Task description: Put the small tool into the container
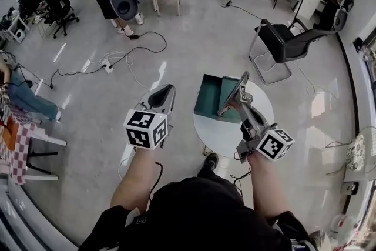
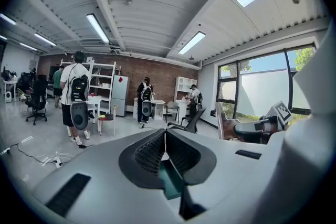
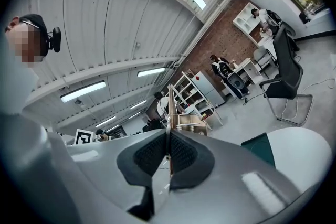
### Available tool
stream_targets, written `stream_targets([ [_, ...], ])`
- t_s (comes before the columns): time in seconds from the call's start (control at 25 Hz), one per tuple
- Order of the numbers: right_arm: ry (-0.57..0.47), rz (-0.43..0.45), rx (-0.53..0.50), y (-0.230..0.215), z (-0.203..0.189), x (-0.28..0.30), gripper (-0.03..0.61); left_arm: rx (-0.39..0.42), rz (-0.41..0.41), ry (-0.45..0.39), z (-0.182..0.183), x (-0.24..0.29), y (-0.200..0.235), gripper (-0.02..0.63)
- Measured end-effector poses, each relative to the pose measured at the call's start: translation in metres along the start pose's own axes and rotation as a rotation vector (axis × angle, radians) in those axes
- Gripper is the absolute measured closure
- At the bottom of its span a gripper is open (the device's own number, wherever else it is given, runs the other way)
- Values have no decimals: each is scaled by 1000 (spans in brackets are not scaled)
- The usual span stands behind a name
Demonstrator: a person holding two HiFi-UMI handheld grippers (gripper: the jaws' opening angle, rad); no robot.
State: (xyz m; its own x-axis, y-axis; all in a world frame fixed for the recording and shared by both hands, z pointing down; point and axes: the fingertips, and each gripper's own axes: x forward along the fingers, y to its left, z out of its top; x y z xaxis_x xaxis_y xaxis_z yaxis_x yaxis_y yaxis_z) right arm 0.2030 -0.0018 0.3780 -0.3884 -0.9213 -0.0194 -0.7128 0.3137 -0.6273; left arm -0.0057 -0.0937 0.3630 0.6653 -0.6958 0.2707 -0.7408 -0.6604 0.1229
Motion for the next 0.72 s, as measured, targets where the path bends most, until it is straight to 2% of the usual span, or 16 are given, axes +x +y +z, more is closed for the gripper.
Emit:
stream_targets([
  [0.2,85,49,20,-36,6,34,565,2,31,10,13,51,-1,601],
  [0.4,138,45,68,-64,2,61,565,22,38,17,26,82,1,601],
  [0.72,231,6,137,-95,-33,100,565,-9,12,66,7,128,21,601],
])
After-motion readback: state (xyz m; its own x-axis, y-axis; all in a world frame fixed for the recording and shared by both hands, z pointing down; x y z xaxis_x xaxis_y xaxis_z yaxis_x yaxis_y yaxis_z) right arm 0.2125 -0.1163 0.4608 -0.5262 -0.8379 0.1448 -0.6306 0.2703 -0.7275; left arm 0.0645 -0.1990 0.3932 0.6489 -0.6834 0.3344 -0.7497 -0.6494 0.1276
